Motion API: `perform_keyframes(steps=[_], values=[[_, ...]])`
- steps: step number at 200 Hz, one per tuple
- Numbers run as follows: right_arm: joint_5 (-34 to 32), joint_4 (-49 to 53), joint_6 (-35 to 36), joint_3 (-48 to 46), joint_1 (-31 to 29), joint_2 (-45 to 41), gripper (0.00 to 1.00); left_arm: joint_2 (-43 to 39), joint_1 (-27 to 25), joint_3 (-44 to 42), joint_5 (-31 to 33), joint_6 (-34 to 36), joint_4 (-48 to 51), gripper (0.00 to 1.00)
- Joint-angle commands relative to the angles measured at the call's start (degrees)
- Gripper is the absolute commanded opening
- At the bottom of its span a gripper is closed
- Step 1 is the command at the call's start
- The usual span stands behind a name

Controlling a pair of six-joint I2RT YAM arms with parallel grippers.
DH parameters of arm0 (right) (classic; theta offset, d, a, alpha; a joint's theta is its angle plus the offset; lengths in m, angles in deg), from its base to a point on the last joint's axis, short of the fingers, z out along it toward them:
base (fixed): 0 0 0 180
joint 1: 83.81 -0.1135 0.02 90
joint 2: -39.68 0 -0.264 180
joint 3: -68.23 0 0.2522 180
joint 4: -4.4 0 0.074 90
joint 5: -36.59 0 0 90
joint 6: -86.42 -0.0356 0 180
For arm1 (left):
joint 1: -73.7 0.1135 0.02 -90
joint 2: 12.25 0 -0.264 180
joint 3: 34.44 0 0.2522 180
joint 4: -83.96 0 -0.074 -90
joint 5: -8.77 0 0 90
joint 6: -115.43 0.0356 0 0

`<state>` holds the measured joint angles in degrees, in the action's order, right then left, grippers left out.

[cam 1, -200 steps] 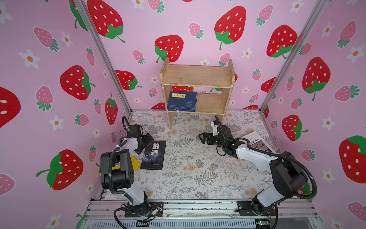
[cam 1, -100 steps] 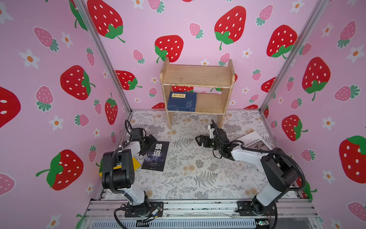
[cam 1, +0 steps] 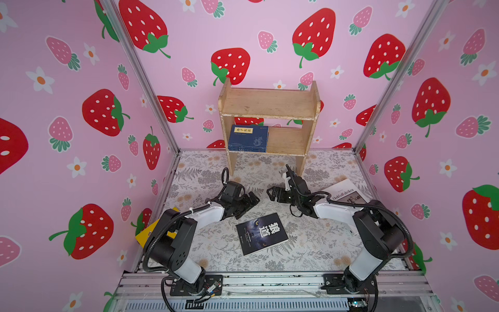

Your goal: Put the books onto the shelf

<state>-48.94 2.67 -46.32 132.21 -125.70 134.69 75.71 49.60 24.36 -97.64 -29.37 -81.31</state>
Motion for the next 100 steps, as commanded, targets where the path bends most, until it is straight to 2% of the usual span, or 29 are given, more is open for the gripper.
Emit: perform_keyframes(steps=[1, 26, 54, 76, 100], values=[[-1.33, 7.71, 3.11, -1.82, -0.30, -5.56, 0.98, -5.68, 0.67, 2.31, 5.19, 5.49, 11.55, 1.00], [0.84, 16.10, 5.51, -4.06, -0.56, -11.01, 0.96, -11.96, -0.04, -1.47, 4.31, 6.28, 17.56, 0.99], [3.94, 21.59, 3.21, -9.64, -1.28, -18.49, 0.94, -18.80, -3.53, -7.92, 3.49, 3.12, 20.53, 0.99], [6.70, 18.19, -1.09, -15.80, -3.06, -22.97, 0.92, -22.64, -6.40, -11.97, 4.97, -0.09, 20.26, 0.99], [7.80, 9.30, -4.95, -20.91, -5.47, -22.64, 0.89, -24.19, -9.03, -14.22, 5.76, -2.19, 19.01, 0.99]])
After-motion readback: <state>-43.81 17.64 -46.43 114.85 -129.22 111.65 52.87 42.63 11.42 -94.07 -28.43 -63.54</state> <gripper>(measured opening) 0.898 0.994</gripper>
